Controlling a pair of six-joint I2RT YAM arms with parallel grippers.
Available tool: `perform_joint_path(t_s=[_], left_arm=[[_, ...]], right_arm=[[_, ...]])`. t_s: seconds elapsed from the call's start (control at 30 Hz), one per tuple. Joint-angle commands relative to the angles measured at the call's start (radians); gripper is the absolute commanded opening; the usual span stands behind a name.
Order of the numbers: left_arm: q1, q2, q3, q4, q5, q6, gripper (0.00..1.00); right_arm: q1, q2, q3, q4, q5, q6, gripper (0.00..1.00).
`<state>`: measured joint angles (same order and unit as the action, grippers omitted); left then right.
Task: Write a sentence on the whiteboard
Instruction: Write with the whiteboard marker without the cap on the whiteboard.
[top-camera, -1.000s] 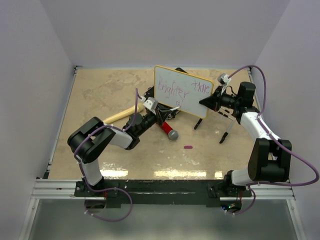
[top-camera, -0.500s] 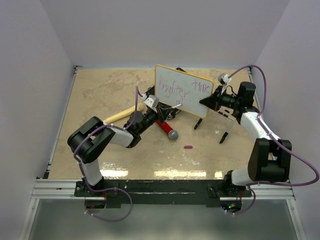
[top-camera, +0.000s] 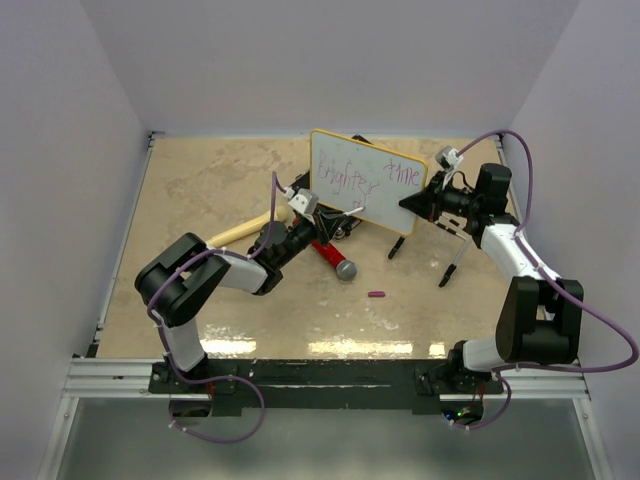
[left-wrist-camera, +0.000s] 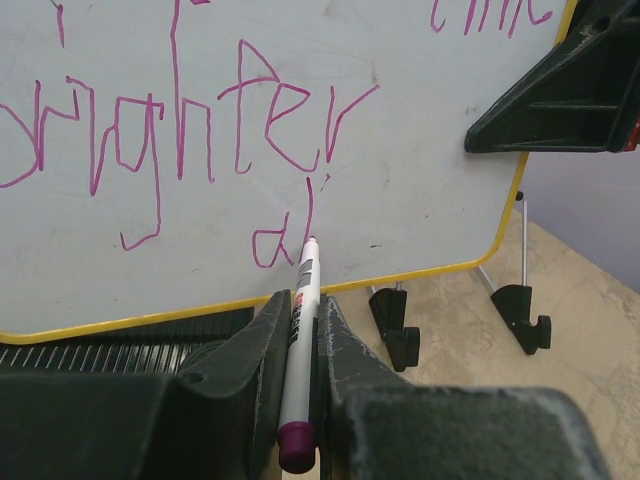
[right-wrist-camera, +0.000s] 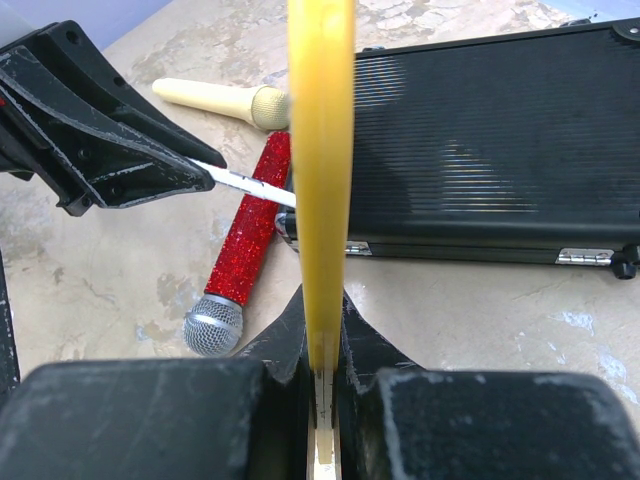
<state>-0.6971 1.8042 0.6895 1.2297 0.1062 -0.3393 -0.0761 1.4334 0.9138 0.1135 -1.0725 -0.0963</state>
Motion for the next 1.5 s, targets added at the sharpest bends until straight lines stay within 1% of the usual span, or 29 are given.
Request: perform_joint_path(t_s=[0.0,0.4,0.9,1.17,1.47], left_arm=[[-0.004,-0.034,0.039,0.040,0.007,0.016,0.00],[-0.005,-0.029,0.047,0.040,0.027,0.011,0.00],[-0.008,0.000,0.042,0.001,0.038,-0.001,0.00],[-0.008,0.000,0.018,-0.007,0.029,-0.004,0.00],[-0.008,0.007,0.024,-0.045,0.015,-0.001,0.00]], right_arm=[[0.012,-0.008,0.002,-0.006,-0.056,0.007,0.00],[0.012,-0.007,0.003,-0.006,-0.055,0.006,0.00],[0.012,-0.007,0.003,-0.006,-0.055,0.006,0.00],[0.012,-0.011,0.003,-0.006,-0.056,0.006,0.00],[0.012,-0.016,0.003,-0.006,-0.056,0.007,0.00]])
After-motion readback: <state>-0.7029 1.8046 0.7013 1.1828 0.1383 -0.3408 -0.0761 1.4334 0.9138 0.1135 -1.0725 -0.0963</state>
